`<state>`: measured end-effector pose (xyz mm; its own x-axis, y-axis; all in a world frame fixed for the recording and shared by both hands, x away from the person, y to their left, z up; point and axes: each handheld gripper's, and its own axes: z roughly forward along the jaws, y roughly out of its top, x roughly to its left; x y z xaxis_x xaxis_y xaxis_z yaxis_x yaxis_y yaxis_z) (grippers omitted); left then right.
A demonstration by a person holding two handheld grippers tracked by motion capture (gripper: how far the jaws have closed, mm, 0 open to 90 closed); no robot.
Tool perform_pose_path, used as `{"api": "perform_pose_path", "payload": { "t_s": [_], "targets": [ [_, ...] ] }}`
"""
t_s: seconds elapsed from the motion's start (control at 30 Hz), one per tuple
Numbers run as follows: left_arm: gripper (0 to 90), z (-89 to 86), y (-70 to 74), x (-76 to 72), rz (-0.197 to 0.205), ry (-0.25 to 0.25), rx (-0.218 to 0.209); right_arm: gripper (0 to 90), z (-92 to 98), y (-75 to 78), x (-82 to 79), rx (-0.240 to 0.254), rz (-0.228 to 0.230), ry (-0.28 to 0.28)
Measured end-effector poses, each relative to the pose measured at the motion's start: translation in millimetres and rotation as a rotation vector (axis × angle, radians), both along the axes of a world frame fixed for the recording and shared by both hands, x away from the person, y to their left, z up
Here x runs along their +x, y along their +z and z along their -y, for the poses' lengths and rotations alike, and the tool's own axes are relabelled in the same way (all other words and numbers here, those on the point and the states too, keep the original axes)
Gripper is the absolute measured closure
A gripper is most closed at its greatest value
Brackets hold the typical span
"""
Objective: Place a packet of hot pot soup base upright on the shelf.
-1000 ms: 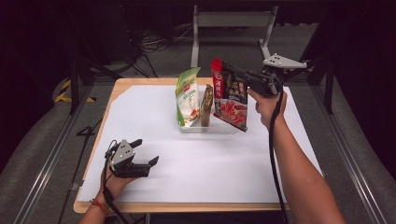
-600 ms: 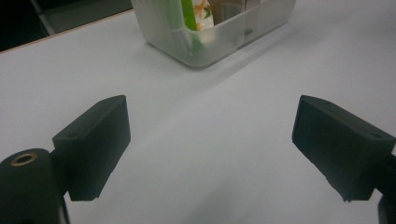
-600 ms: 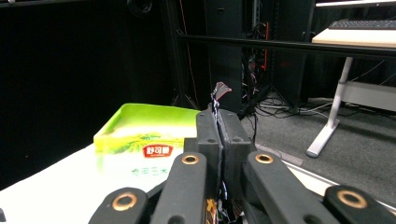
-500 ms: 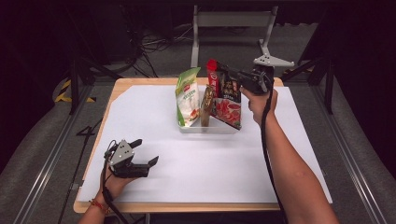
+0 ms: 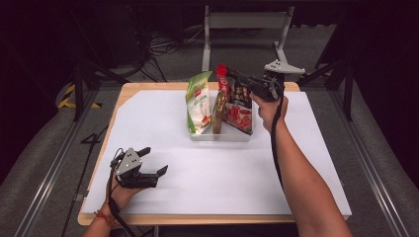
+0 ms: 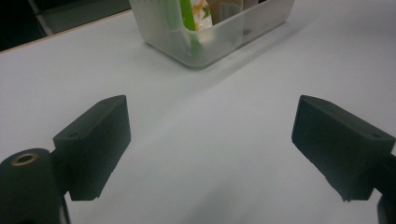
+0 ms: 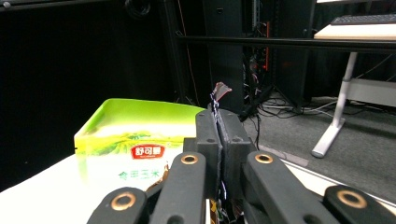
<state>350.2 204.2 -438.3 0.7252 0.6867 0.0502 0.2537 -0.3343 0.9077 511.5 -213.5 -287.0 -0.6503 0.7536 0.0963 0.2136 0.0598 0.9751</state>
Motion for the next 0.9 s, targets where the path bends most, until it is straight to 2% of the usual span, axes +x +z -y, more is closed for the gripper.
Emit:
{"api": "perform_pose_path", "payload": {
  "t_s": [0.33,0.77,0.9],
  "targets": [
    [12.4,0.1,0.0,-0.5,-0.001,-0.002,0.002,88.0,1.1,-13.4,-2.4,0.001,0.027,0.023],
    [12.5,1.8,-0.3,-0.7,-0.001,-0.002,0.012,87.6,13.4,-20.4,-9.2,0.006,0.024,0.018],
    [12.5,2.0,-0.9,-0.3,-0.004,-0.001,0.012,87.4,14.5,-21.7,-12.4,-0.018,0.025,0.014]
  ]
}}
